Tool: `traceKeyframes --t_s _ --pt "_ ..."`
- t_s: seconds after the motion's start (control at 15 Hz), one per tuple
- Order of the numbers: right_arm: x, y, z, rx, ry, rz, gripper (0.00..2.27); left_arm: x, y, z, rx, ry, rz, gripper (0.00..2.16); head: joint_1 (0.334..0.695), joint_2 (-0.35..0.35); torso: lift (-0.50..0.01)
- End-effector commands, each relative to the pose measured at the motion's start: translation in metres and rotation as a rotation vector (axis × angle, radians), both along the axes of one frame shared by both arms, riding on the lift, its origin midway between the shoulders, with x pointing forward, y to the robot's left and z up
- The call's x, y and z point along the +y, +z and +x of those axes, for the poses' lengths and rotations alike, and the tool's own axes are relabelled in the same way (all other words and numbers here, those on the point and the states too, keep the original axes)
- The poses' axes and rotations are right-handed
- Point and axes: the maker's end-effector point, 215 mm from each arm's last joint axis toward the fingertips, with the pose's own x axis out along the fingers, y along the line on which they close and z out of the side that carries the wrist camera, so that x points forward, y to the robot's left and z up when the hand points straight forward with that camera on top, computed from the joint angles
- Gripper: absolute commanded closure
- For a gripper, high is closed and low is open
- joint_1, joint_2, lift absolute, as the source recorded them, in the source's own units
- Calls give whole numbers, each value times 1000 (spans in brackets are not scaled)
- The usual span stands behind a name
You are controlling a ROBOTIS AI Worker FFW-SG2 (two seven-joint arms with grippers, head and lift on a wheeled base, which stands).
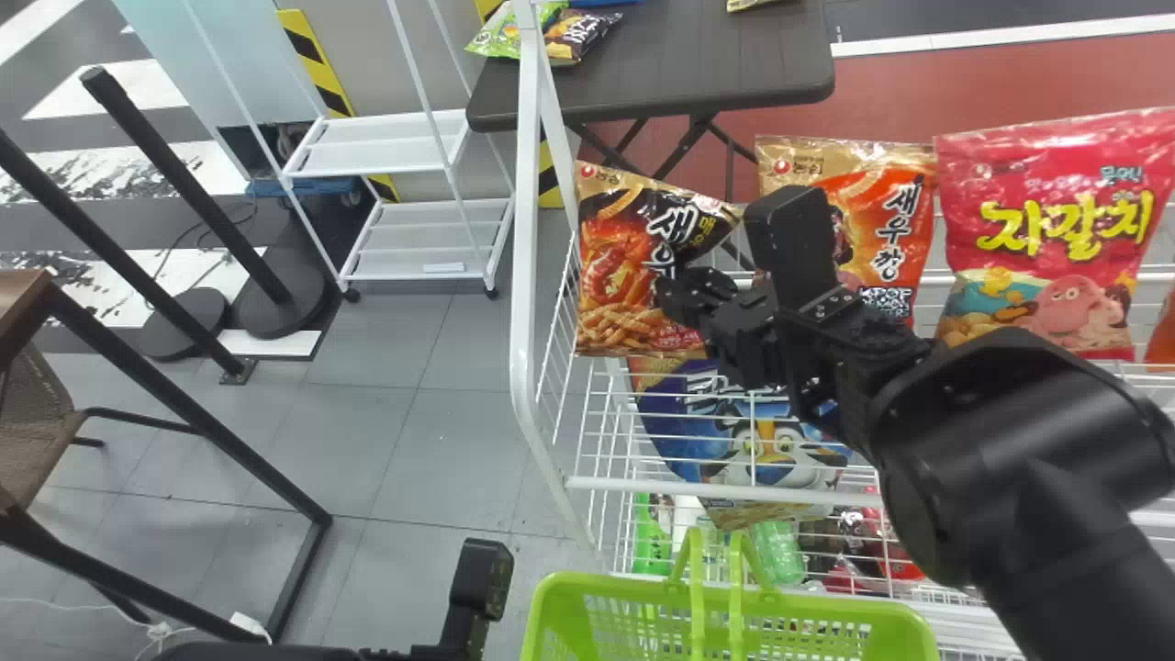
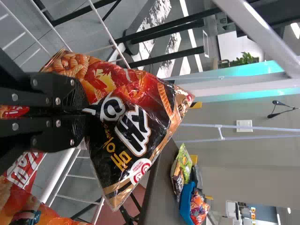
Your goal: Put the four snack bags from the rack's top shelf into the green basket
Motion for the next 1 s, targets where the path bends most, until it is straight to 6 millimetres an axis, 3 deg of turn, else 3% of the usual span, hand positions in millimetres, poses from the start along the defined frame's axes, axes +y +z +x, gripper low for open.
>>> traceKeyframes --t_s 0.0,0.13,0.27,0.47,0.6,0.73,0.8,0.93 --pt "-10 6 -25 -12 -23 -55 2250 4 1 4 -9 10 6 2138 695 258 0" --pt "-19 22 -50 -2 -44 -42 2250 9 2 8 -14 24 11 2138 695 259 0" --pt "-46 45 -78 20 -89 -13 2250 15 3 12 -20 41 16 2138 695 258 0" --pt "-117 69 -115 -13 -190 -56 2250 18 5 16 -33 46 23 2138 695 234 0" --pt "-171 64 -149 25 -248 -109 2250 18 8 18 -47 47 26 2138 695 141 0" --pt "-204 53 -188 75 -272 -163 2250 18 8 18 -45 49 25 2138 695 65 0" --pt "-212 44 -205 109 -260 -194 2250 19 7 15 -37 57 20 2138 695 25 0" --pt "-221 1 -245 292 -217 -266 2250 23 7 4 -18 82 18 2138 695 -59 0"
